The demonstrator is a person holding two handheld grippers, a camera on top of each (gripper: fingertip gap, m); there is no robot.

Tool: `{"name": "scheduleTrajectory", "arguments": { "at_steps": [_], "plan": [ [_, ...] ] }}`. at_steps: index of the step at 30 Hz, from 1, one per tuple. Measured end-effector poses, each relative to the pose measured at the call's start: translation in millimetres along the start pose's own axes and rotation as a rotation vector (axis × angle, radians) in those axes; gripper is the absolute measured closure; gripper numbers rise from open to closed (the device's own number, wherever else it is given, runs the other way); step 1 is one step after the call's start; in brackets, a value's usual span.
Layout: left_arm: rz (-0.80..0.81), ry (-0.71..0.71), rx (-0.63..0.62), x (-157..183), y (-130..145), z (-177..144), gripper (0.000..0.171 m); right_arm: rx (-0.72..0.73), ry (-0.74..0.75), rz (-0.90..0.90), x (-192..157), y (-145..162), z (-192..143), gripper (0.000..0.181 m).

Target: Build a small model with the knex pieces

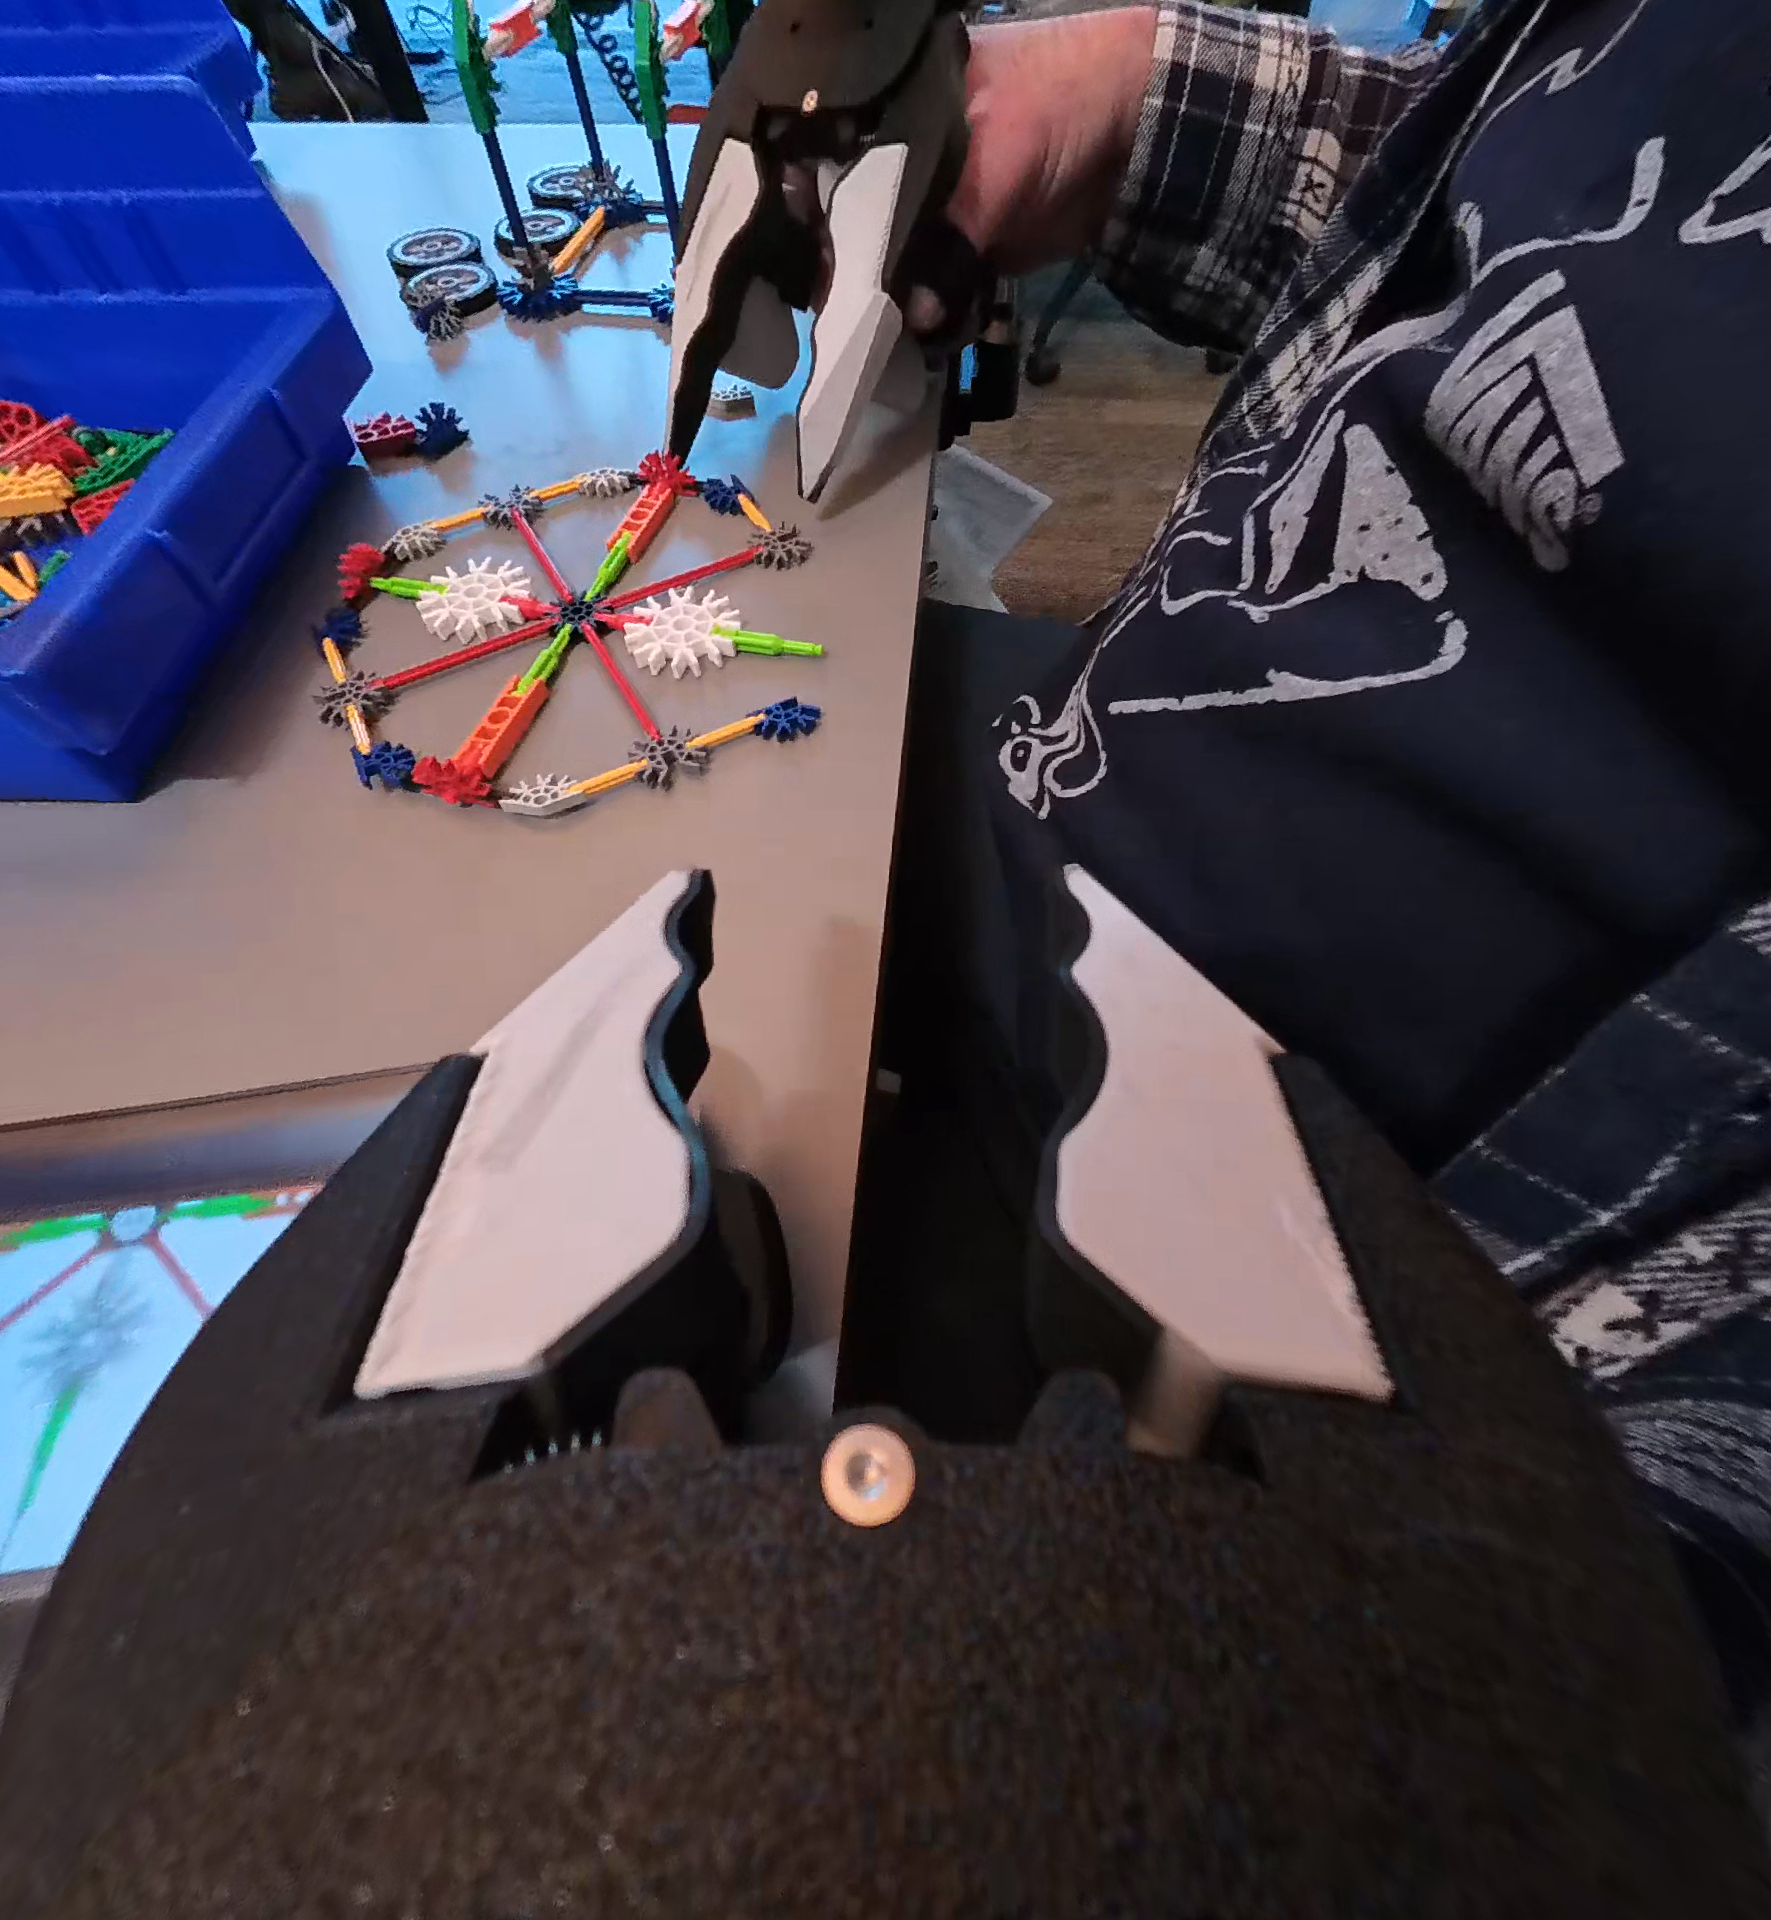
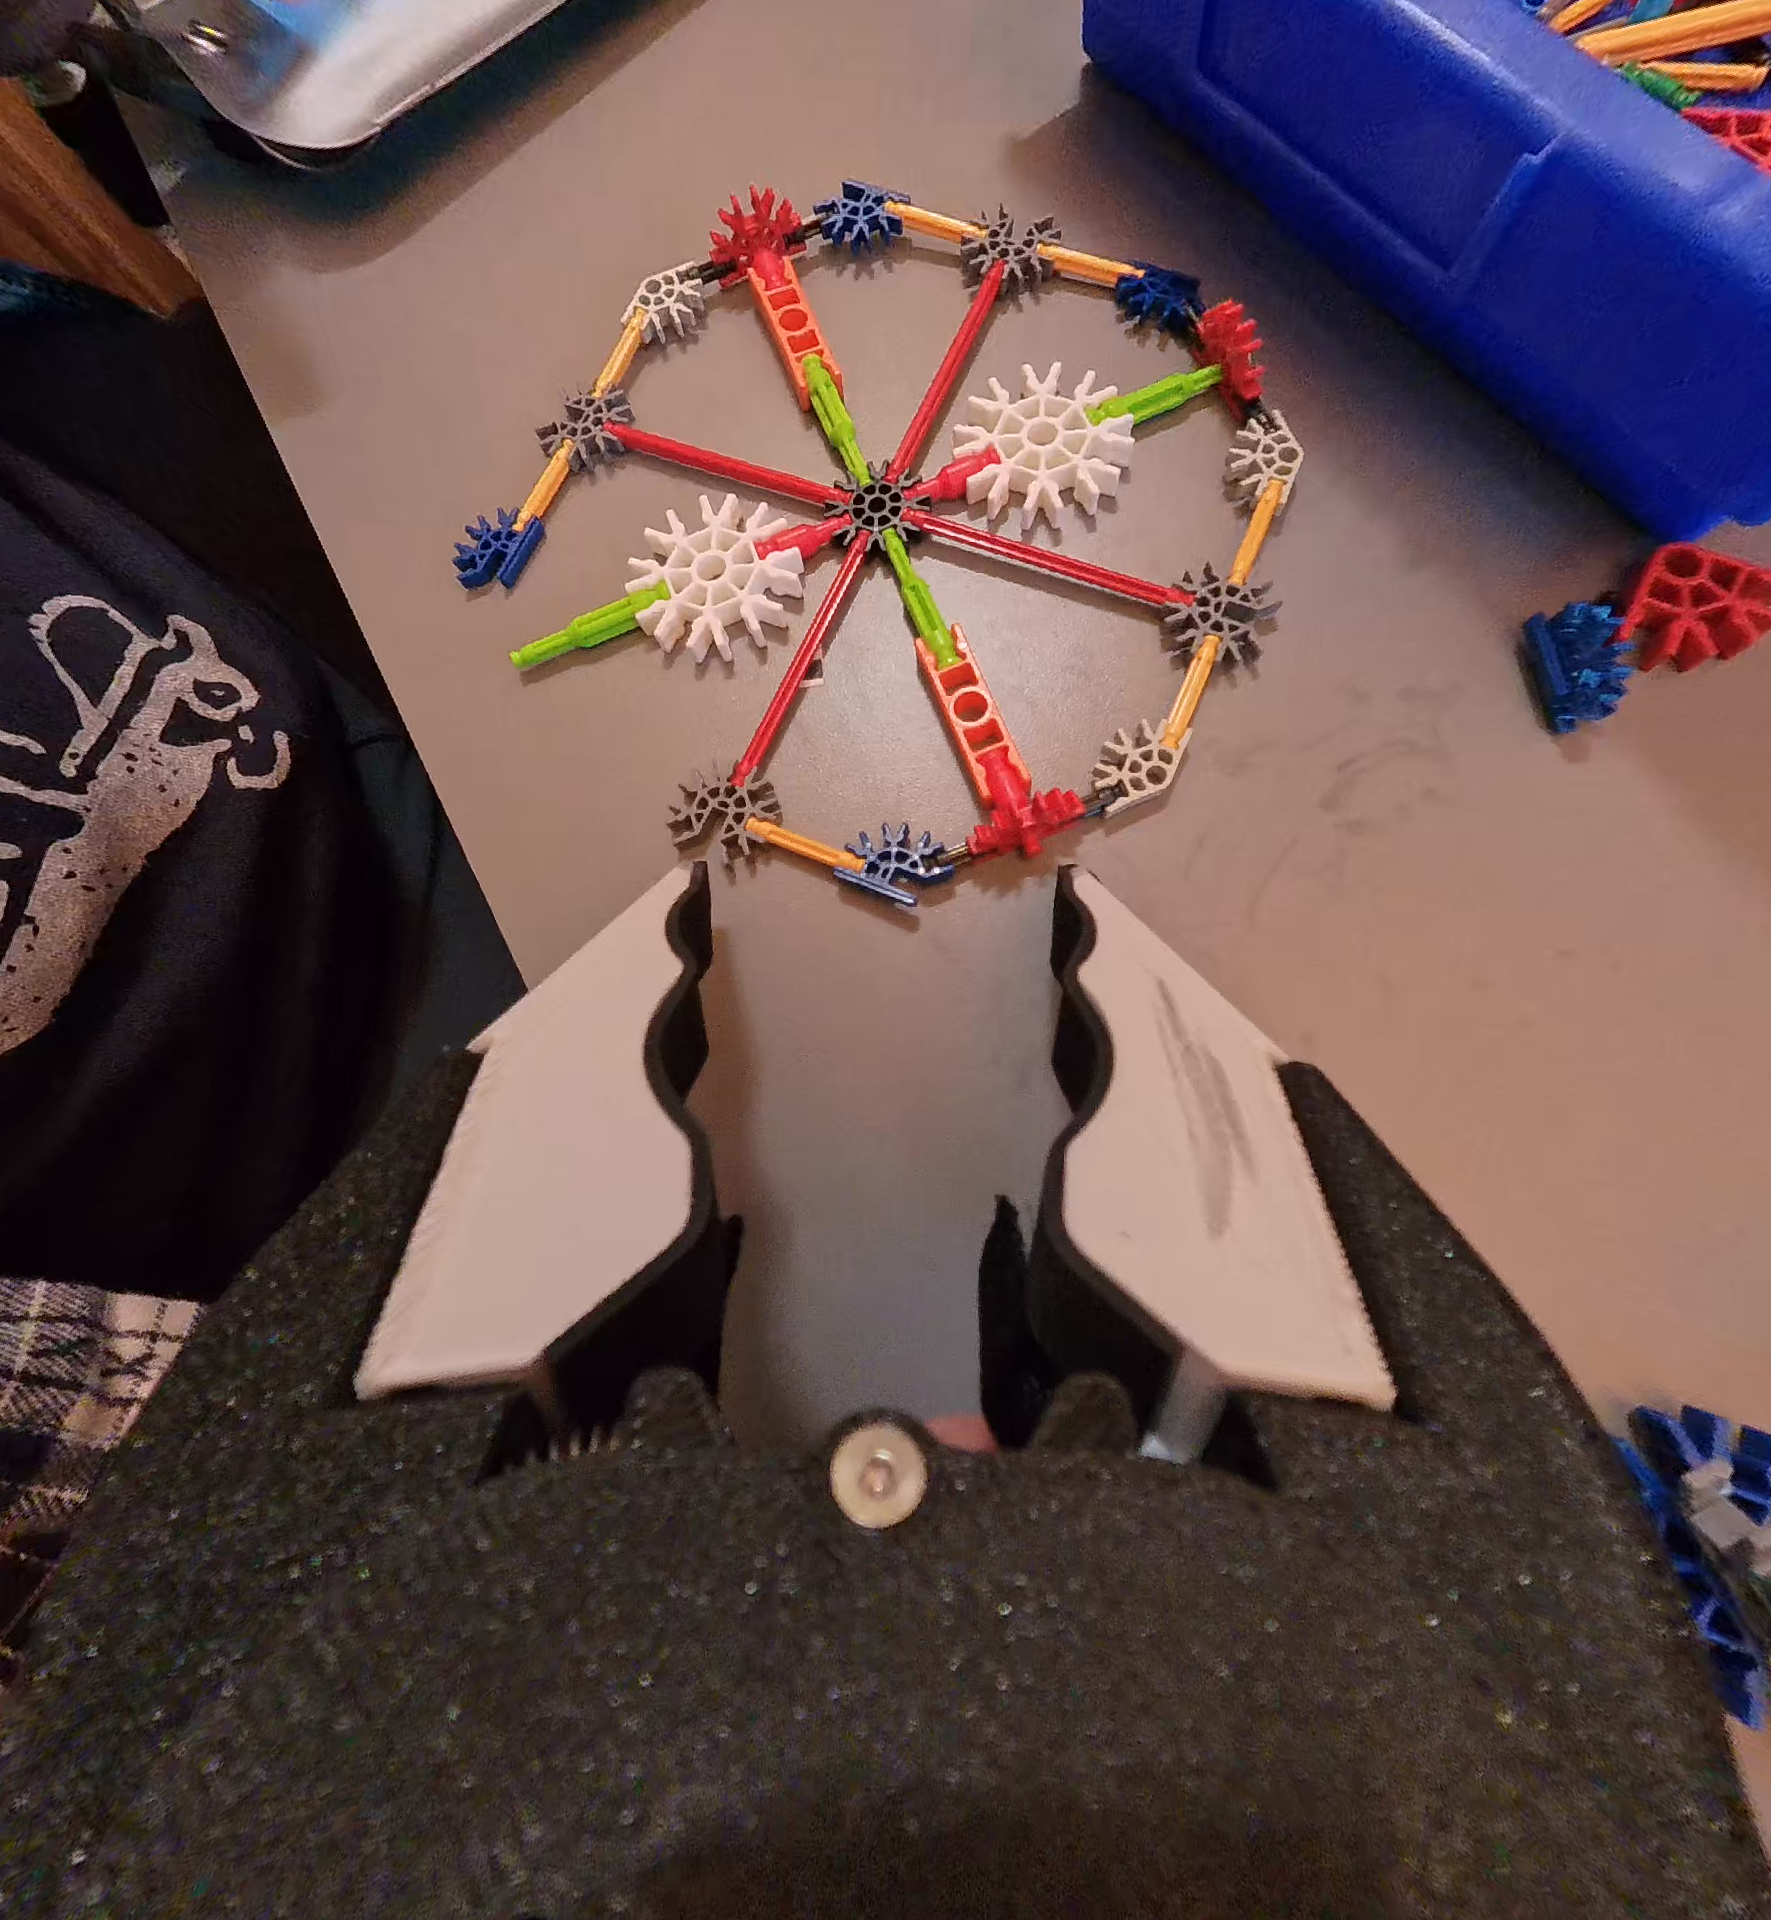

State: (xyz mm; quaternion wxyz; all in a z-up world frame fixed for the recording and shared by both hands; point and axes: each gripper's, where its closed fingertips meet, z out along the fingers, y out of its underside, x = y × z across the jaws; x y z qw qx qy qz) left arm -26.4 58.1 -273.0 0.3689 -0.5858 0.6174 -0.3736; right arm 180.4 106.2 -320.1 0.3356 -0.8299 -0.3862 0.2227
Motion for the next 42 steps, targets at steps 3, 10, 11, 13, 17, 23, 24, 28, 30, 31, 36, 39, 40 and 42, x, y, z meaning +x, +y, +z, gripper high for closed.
{"name": "scheduleTrajectory", "arguments": {
  "at_steps": [3,10,11,13,17,23,24,28,30,31,36,39,40,42],
  "plan": [
    [0.015,-0.018,0.025,-0.6,-4.8,-4.9,0.111,0.002,-0.003,0.003,-0.1,-0.1,-0.3,0.116],
    [-0.013,-0.084,0.009,-17.2,3.4,-18.6,0.112,0.005,-0.015,0.017,0.0,-0.6,-0.7,0.116],
    [-0.026,-0.077,0.001,-17.2,6.0,-17.5,0.112,0.006,-0.015,0.018,0.0,-0.6,-0.8,0.116],
    [-0.024,-0.06,-0.005,-13.8,6.4,-14.2,0.112,0.006,-0.015,0.019,0.0,-0.6,-0.8,0.116],
    [0.006,-0.019,-0.001,-3.6,0.1,-5.9,0.111,0.006,-0.012,0.019,0.2,-0.6,-0.7,0.117],
    [0.013,-0.011,-0.004,-2.7,-1.1,-5.5,0.112,0.007,-0.015,0.022,0.2,-0.5,-1.0,0.117],
    [0.021,-0.019,-0.002,-3.4,-1.8,-7.4,0.112,0.008,-0.017,0.023,0.1,-0.6,-1.0,0.117],
    [0.018,-0.084,0.008,-14.9,-3.9,-19.9,0.114,0.009,-0.022,0.026,-0.2,-0.7,-1.2,0.117],
    [0.005,-0.099,-0.013,-19.7,2.2,-21.8,0.114,0.009,-0.023,0.025,-0.3,-0.6,-1.2,0.116],
    [-0.003,-0.101,-0.029,-21.1,6.2,-20.5,0.114,0.009,-0.022,0.024,-0.3,-0.6,-1.2,0.116],
    [0.022,-0.055,-0.075,-11.9,7.7,-7.6,0.113,0.01,-0.022,0.022,-0.5,-0.6,-1.3,0.116],
    [0.039,-0.033,-0.083,-8.1,6.2,-1.8,0.113,0.011,-0.023,0.023,-0.6,-0.6,-1.4,0.116],
    [0.043,-0.028,-0.087,-7.3,6.5,-0.4,0.113,0.011,-0.024,0.023,-0.7,-0.5,-1.4,0.116],
    [0.042,-0.016,-0.072,-4.7,3.8,1.3,0.113,0.012,-0.025,0.022,-0.8,-0.5,-1.5,0.116]
  ]
}}
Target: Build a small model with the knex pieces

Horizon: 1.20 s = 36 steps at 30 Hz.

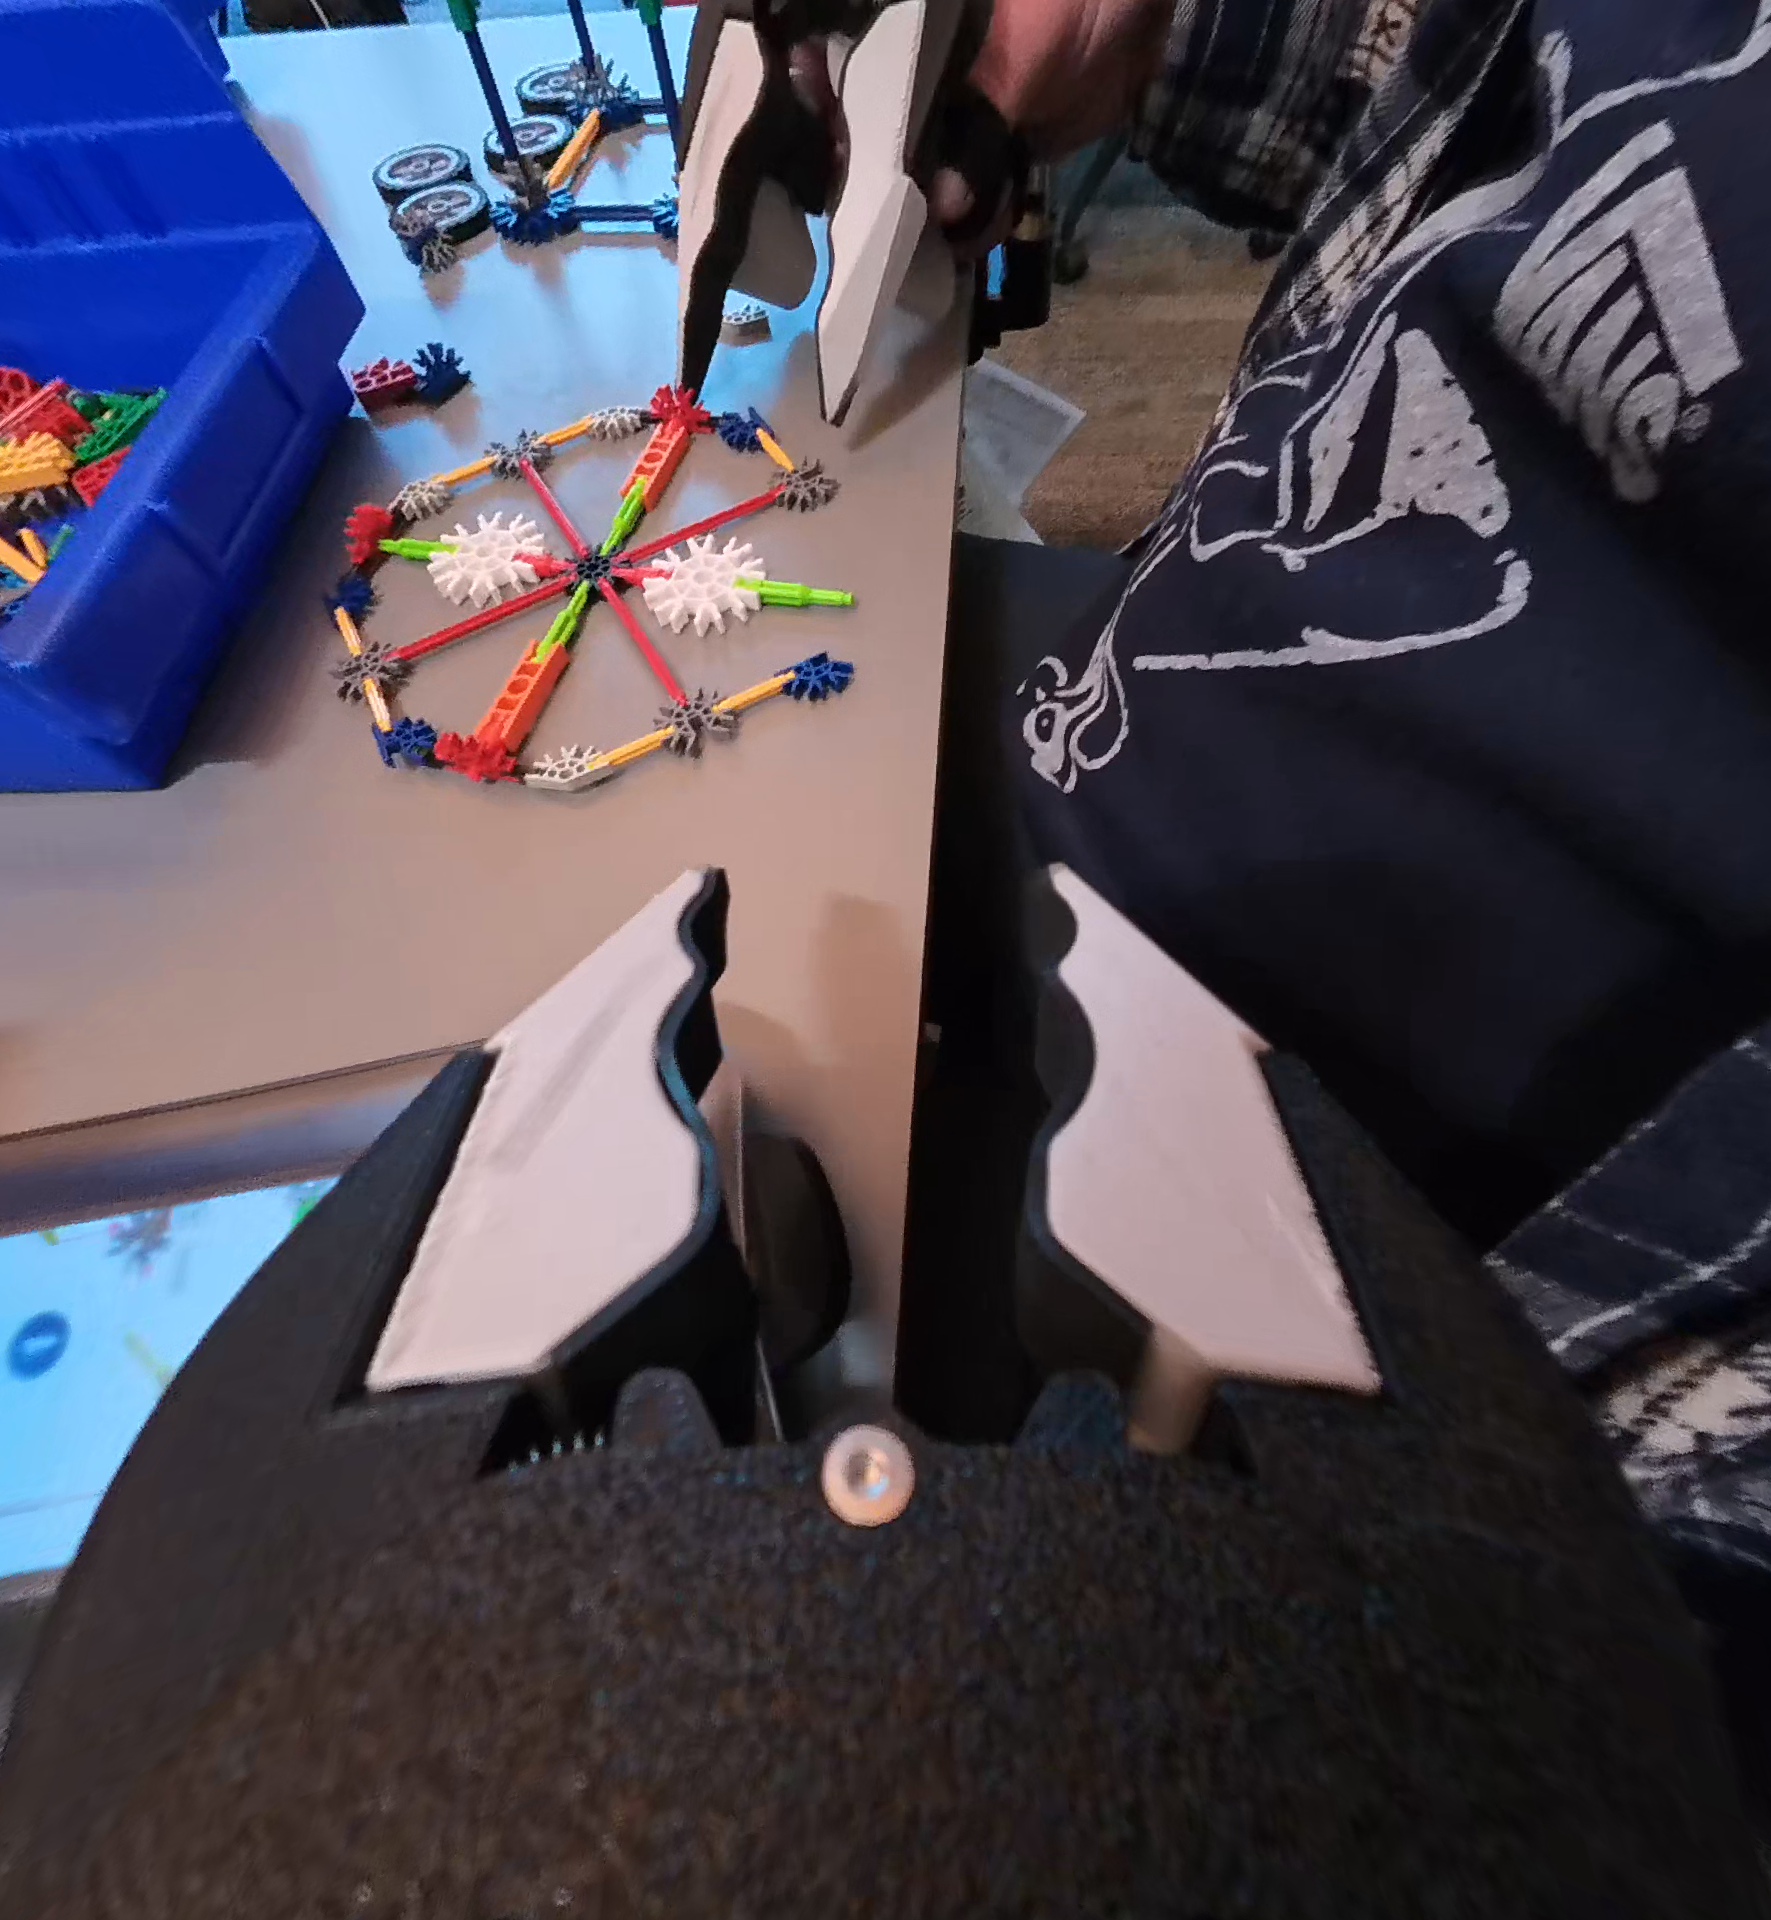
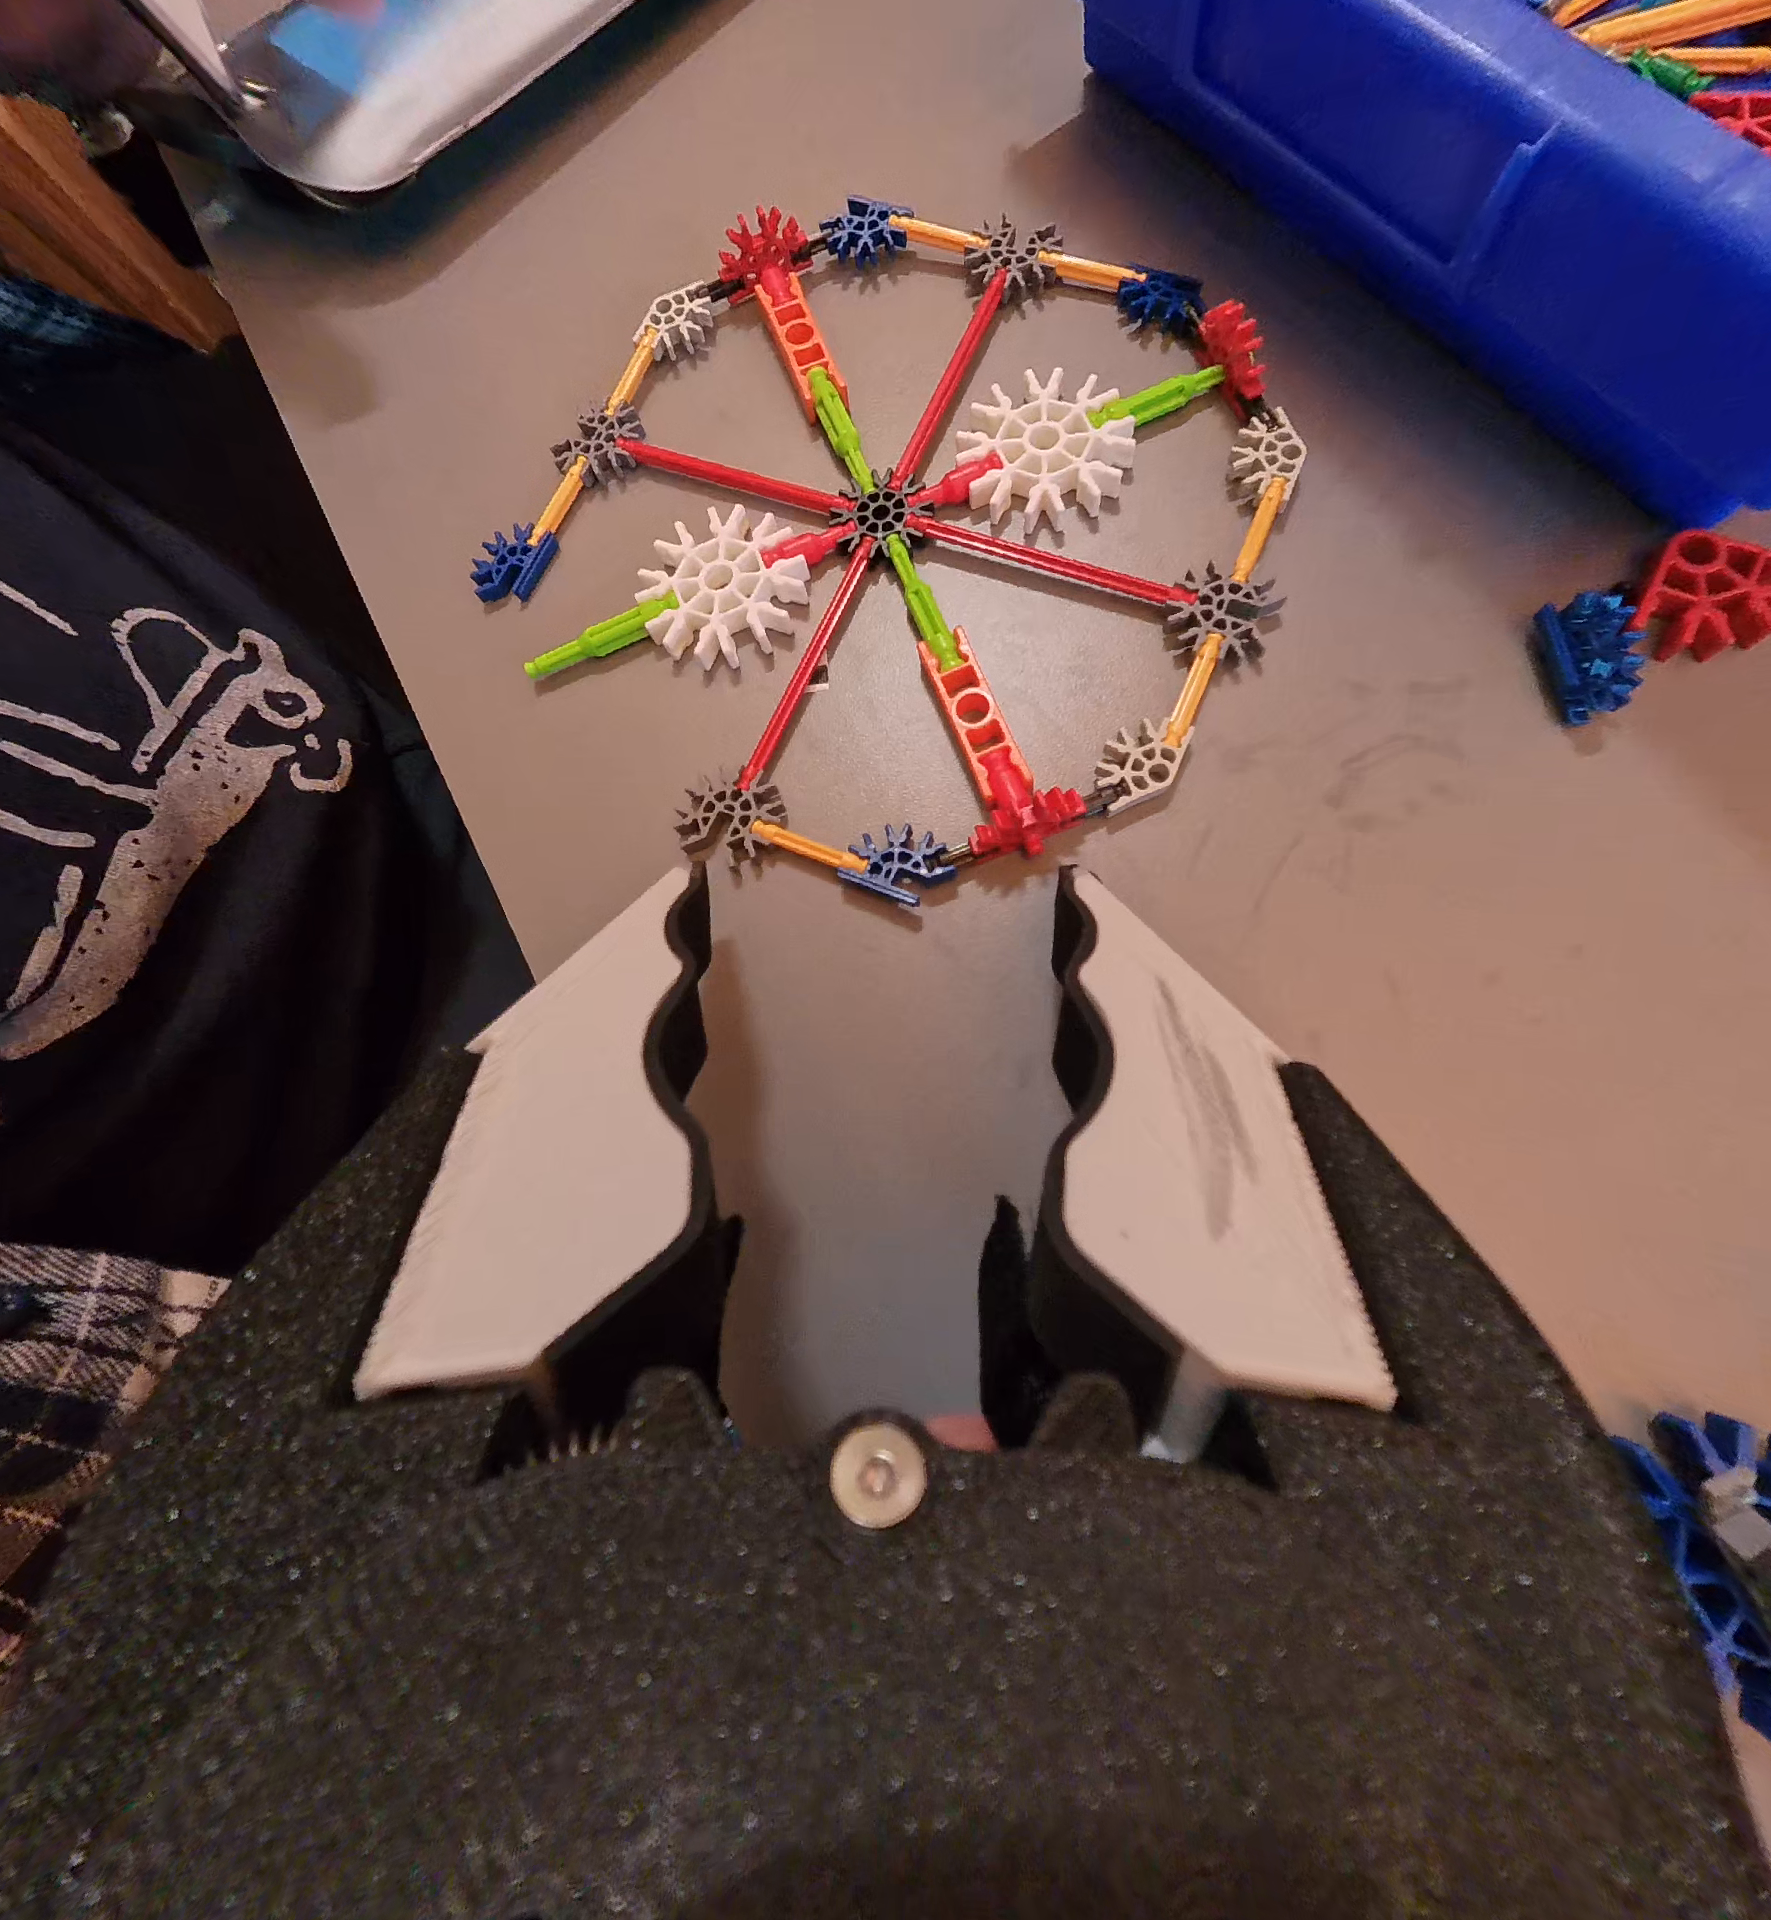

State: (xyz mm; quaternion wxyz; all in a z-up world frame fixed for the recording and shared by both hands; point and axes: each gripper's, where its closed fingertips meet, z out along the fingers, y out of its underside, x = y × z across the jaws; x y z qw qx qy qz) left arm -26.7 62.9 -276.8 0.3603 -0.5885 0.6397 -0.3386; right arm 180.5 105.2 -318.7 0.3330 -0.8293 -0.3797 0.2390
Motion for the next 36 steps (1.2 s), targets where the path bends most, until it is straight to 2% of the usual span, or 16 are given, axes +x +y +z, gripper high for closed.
{"name": "scheduleTrajectory", "arguments": {
  "at_steps": [12,20,26,33,36],
  "plan": [
    [0.02,-0.036,0.028,2.1,-4.8,-11.7,0.117,0.001,-0.004,-0.001,-0.6,0.0,-0.1,0.116],
    [0.007,-0.031,-0.036,-2.8,14.8,-9.0,0.116,0.001,-0.001,-0.001,-0.5,0.0,0.1,0.116],
    [-0.013,-0.063,-0.04,-14.9,19.5,-16.2,0.116,0.002,-0.001,0.002,-0.4,-0.2,0.1,0.116],
    [0.015,-0.105,-0.002,-20.5,7.7,-24.3,0.116,0.04,-0.01,-0.008,-2.7,-4.7,-5.9,0.115],
    [0.033,-0.141,0.026,-28.4,-3.4,-31.2,0.115,0.094,0.033,-0.051,-1.4,-18.4,-19.8,0.118]
  ]
}}
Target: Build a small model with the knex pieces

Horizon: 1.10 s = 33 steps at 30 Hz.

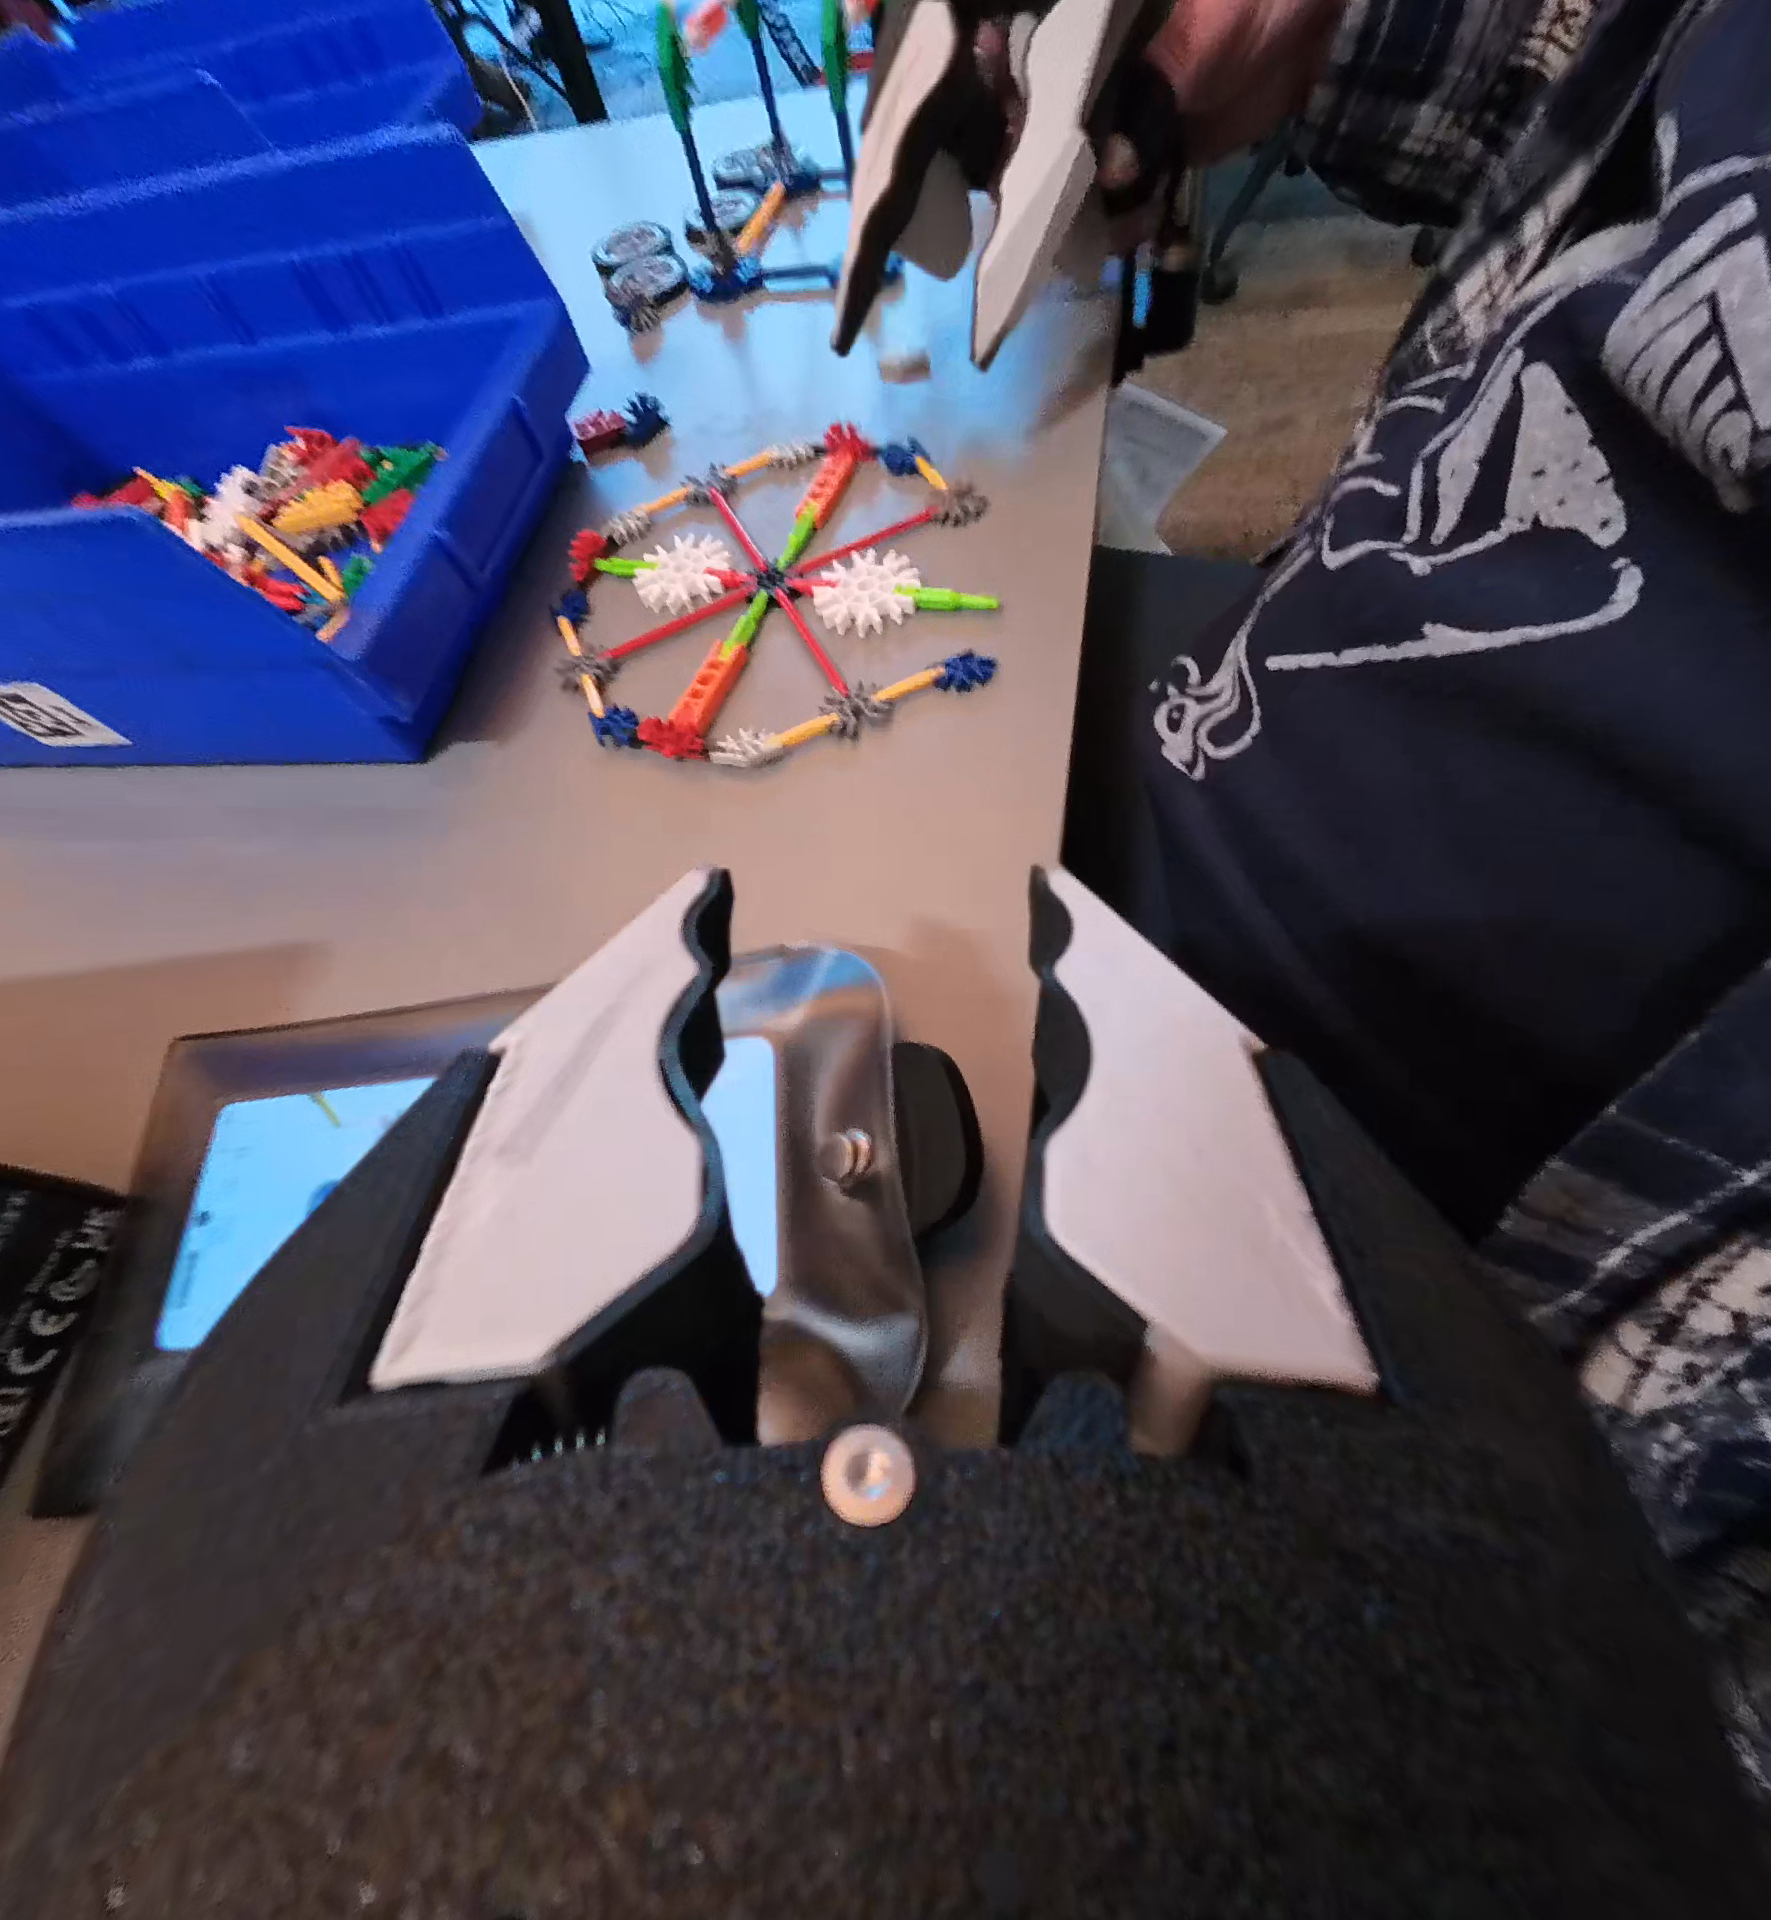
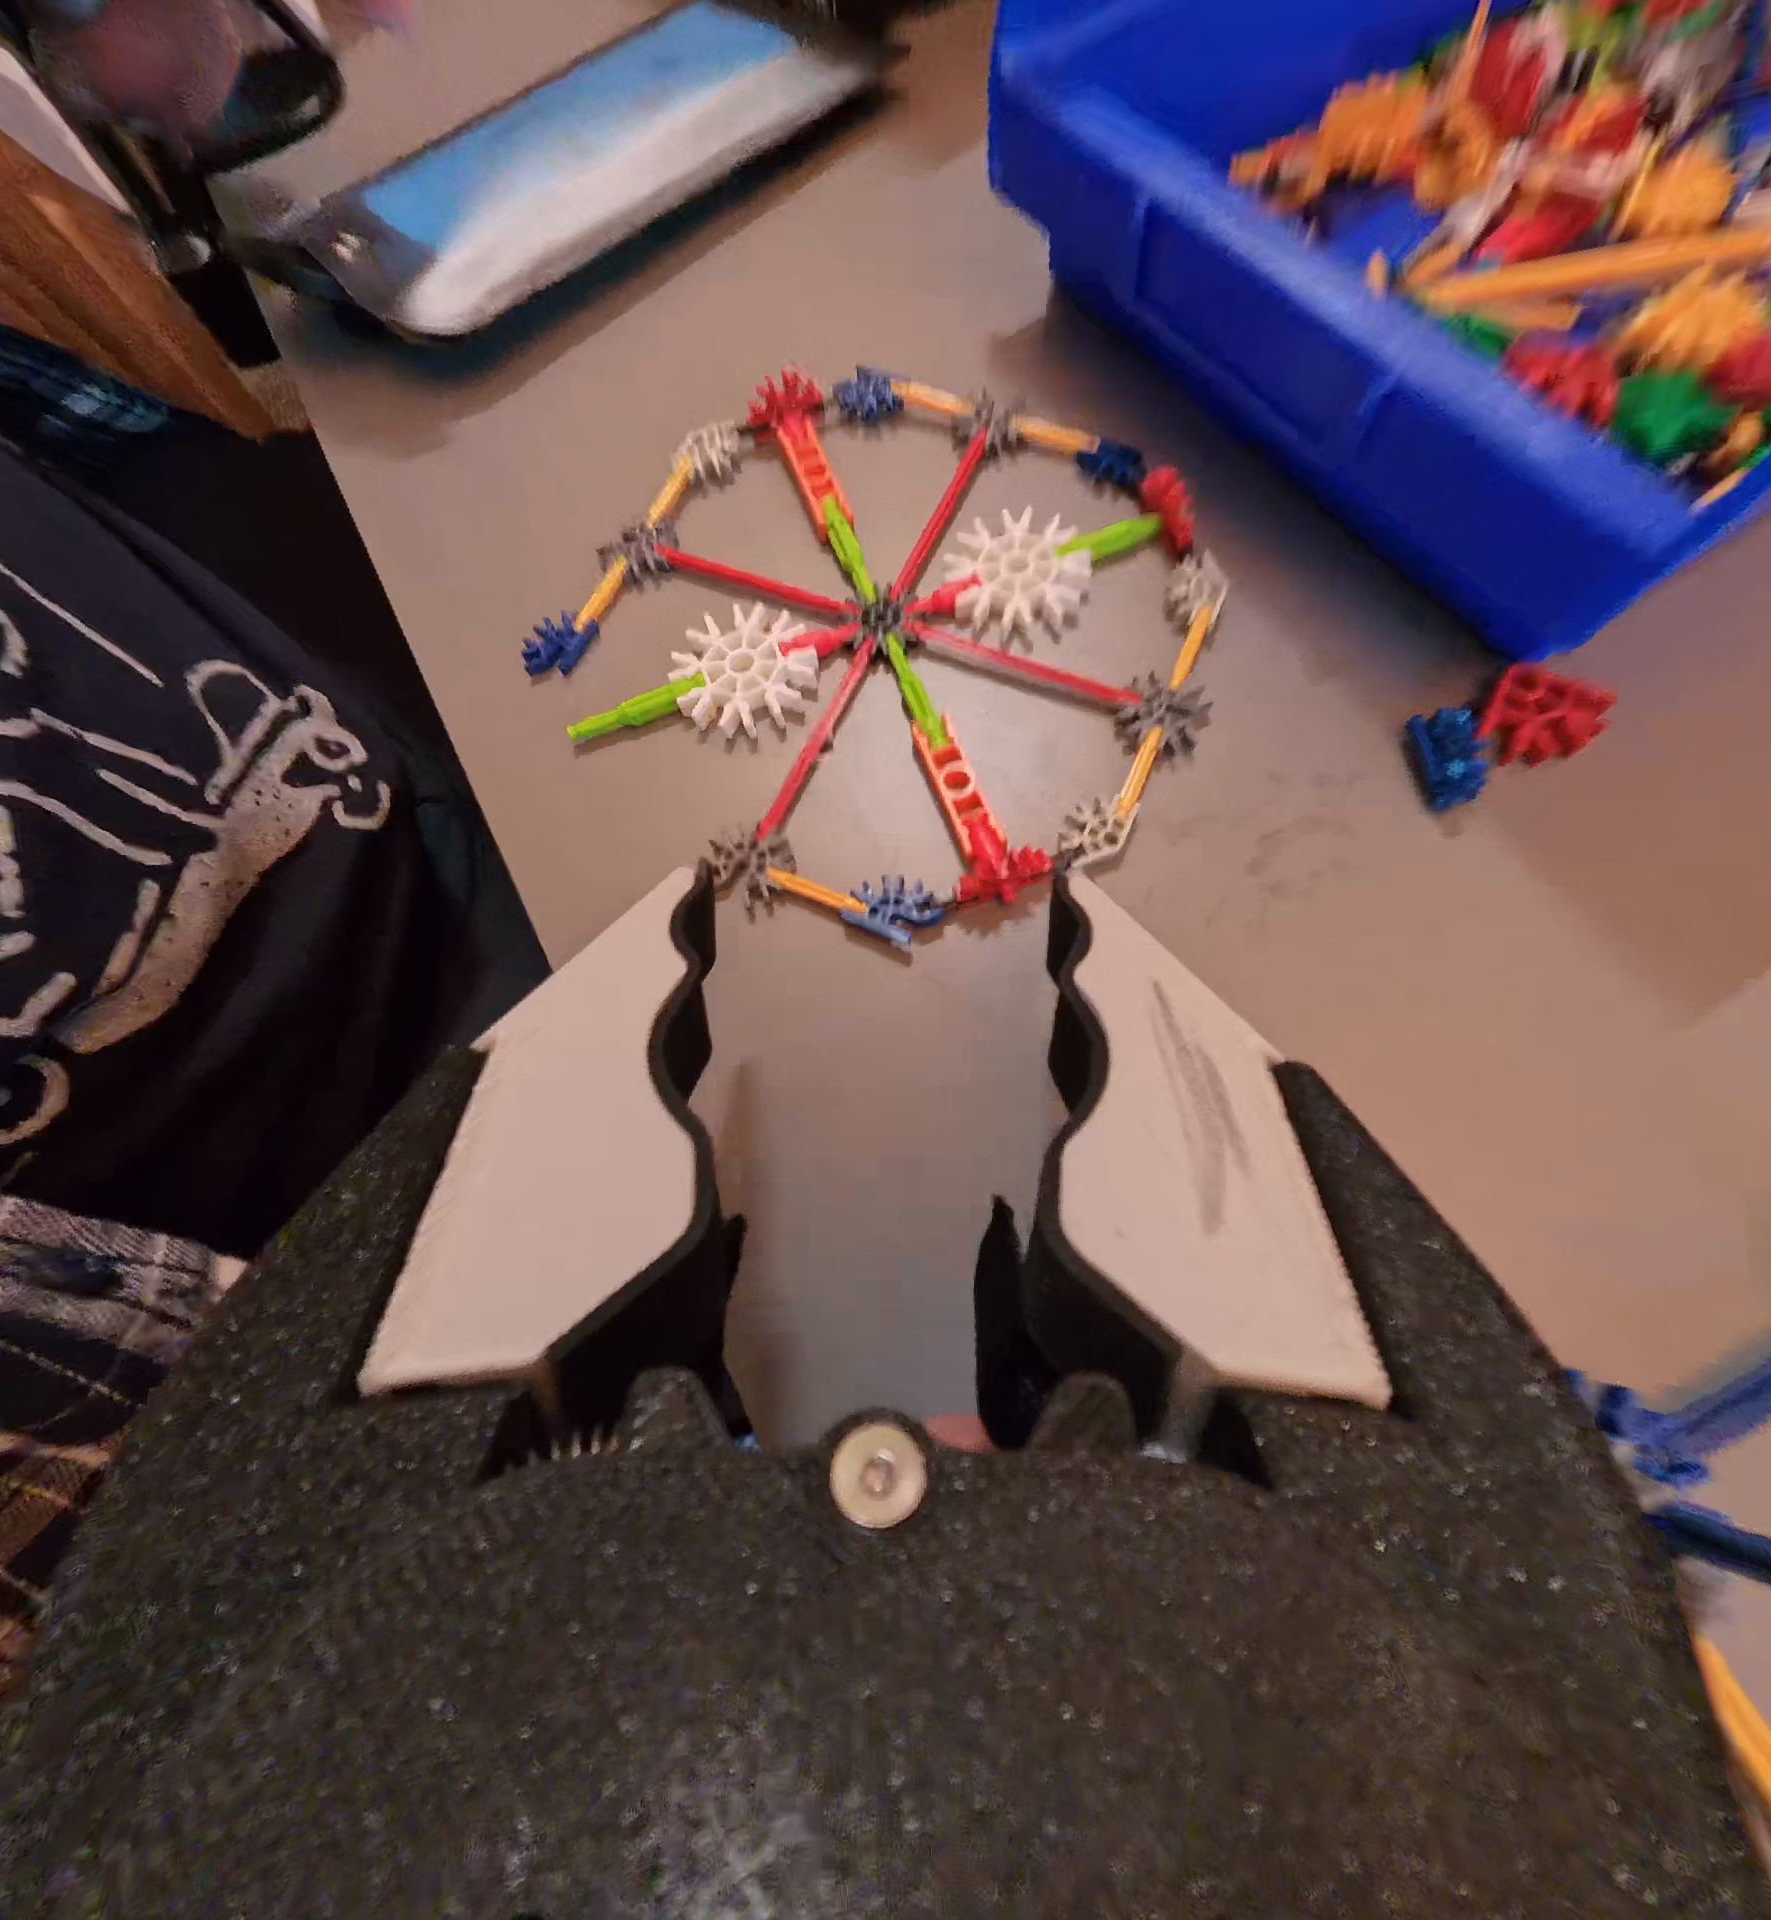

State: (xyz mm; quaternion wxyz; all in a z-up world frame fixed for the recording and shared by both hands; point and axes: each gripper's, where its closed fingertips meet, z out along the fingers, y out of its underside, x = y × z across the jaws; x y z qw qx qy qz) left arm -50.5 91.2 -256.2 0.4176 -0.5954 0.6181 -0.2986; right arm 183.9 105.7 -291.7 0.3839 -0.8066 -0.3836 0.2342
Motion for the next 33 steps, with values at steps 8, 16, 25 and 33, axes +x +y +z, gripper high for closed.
{"name": "scheduleTrajectory", "arguments": {
  "at_steps": [8,16,25,33],
  "plan": [
    [0.066,-0.122,0.049,-40.5,-27.7,2.8,0.121,0.011,0.129,-0.223,25.0,-90.1,-11.2,0.138],
    [0.046,-0.237,0.115,-85.5,-31.5,1.5,0.123,-0.289,0.13,-0.411,95.1,-153.0,60.2,0.17],
    [0.014,-0.254,0.177,-102.3,-25.0,-1.9,0.123,-0.577,-0.065,-0.375,123.7,-131.2,135.6,0.167],
    [-0.001,-0.236,0.195,-103.2,-17.7,-3.7,0.123,-0.675,-0.045,-0.345,134.2,-108.9,155.6,0.166]
  ]
}}
